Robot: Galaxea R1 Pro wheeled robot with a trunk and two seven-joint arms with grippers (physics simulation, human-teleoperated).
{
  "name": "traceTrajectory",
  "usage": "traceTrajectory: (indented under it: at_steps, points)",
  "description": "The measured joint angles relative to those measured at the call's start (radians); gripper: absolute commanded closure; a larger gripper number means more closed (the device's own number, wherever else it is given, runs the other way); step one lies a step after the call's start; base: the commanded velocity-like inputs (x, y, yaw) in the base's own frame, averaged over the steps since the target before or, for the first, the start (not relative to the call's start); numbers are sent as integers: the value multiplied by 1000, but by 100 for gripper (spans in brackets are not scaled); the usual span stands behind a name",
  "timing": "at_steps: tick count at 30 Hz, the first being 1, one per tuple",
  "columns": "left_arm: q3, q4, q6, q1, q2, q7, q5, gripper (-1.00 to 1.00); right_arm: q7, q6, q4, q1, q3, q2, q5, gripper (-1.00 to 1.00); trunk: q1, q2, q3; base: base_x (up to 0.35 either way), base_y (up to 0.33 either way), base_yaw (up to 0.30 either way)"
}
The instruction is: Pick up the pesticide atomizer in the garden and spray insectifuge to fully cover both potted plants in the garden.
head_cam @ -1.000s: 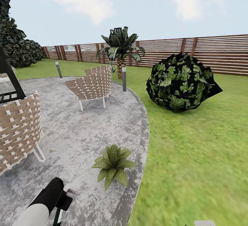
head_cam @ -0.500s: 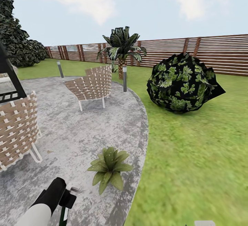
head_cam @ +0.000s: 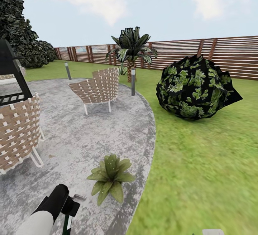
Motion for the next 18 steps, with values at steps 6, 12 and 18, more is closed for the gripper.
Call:
traceTrajectory:
  at_steps: [6,12,18]
  points:
    - [-97,7,40,-84,15,-229,-68,100,0,0,-1,0,0,-1,0,-100,0,0,0,4,0,2]
    - [-171,0,199,-142,37,-447,-241,100,0,0,-2,0,1,0,0,-100,0,0,0,0,0,29]
    - [-174,5,203,-140,93,-543,-318,100,0,0,-2,0,1,0,0,-100,0,0,-6,0,0,170]
